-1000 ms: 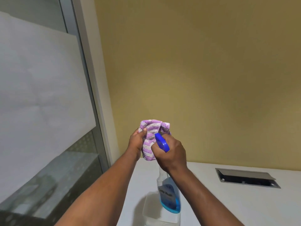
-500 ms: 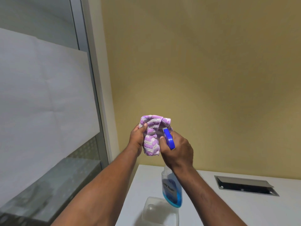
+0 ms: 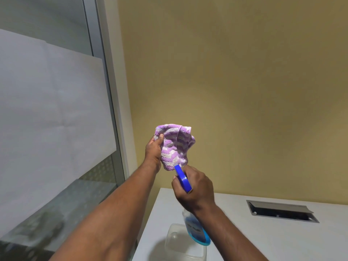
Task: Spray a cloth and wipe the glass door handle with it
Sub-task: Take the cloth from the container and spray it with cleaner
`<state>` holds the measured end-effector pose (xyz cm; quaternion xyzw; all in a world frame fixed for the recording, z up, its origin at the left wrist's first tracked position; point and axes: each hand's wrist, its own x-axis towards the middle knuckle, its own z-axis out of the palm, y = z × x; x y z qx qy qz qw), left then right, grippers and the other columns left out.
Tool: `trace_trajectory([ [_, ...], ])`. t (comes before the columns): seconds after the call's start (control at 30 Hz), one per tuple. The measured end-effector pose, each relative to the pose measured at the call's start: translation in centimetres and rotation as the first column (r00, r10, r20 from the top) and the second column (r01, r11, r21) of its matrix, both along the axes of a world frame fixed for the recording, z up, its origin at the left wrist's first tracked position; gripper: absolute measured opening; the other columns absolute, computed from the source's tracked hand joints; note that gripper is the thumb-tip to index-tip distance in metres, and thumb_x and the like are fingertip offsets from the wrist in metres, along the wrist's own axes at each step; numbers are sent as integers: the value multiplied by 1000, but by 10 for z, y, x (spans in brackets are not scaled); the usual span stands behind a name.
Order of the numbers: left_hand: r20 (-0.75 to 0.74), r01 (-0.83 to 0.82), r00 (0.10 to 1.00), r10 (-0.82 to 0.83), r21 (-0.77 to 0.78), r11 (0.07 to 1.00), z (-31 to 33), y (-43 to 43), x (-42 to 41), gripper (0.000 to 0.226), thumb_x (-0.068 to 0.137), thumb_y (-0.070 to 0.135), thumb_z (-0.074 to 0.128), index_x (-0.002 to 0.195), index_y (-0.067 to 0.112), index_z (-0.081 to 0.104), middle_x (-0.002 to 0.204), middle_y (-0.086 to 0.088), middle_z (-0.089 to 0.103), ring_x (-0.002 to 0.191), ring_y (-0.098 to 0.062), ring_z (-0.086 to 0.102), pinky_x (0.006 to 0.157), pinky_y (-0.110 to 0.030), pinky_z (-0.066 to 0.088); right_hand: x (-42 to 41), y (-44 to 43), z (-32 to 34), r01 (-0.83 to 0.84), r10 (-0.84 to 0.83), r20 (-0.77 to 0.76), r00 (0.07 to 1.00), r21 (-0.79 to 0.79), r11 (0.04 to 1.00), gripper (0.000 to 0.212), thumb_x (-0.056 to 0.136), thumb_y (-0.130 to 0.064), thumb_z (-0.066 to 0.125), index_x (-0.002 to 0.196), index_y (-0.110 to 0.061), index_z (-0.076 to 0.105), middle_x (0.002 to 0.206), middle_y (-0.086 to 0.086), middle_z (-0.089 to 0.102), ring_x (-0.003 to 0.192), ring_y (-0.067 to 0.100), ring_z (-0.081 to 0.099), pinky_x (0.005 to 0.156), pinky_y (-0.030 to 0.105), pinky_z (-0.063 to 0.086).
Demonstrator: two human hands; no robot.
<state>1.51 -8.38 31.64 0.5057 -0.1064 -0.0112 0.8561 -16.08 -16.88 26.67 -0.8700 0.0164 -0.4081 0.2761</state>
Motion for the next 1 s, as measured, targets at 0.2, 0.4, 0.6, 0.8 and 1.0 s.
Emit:
trace_trajectory([
  [0.2, -13, -6, 1000, 6, -17, 1000, 1, 6, 6, 14, 104, 21, 61, 112, 14, 70, 114, -20, 75, 95, -33, 71, 91, -54, 58, 2, 4, -20, 15, -13, -85, 996, 18, 1000, 30, 79, -49, 48, 69, -22, 41, 60, -4, 47, 54, 18, 46, 51, 33, 39],
  [0.4, -33, -16, 999, 16, -4, 1000, -7, 7, 10, 19, 104, 22, 61, 117, 13, 70, 113, -19, 76, 95, -35, 73, 90, -56, 59, 0, -4, -22, 9, -7, -29, 1000, 75, 997, 25, 80, -46, 51, 68, -27, 42, 58, -7, 47, 51, 15, 46, 46, 24, 35],
  [0.6, -52, -9, 999, 10, 13, 1000, -13, 1, 10, 17, 103, 22, 61, 115, 13, 71, 107, -16, 77, 88, -32, 73, 80, -47, 62, 8, 3, -11, -15, 14, 30, 999, 13, 1000, 22, 80, -42, 54, 74, -23, 46, 63, -5, 50, 55, 18, 47, 50, 31, 41],
  [0.8, -53, 6, 999, -4, 31, 999, -18, 0, 19, 16, 104, 22, 61, 113, 15, 71, 108, -16, 77, 88, -31, 74, 82, -49, 62, 15, -11, -25, 55, -53, -22, 998, 86, 995, 23, 79, -50, 46, 71, -28, 44, 58, -8, 47, 49, 12, 45, 47, 20, 32],
  [1.0, -80, -7, 997, 11, 44, 999, -28, -2, 34, 24, 104, 23, 60, 124, 12, 68, 119, -20, 75, 97, -35, 73, 90, -55, 59, 29, -25, -39, 144, -129, -124, 984, 123, 982, 25, 76, -50, 41, 66, -28, 34, 58, -4, 45, 50, 14, 42, 47, 26, 29],
])
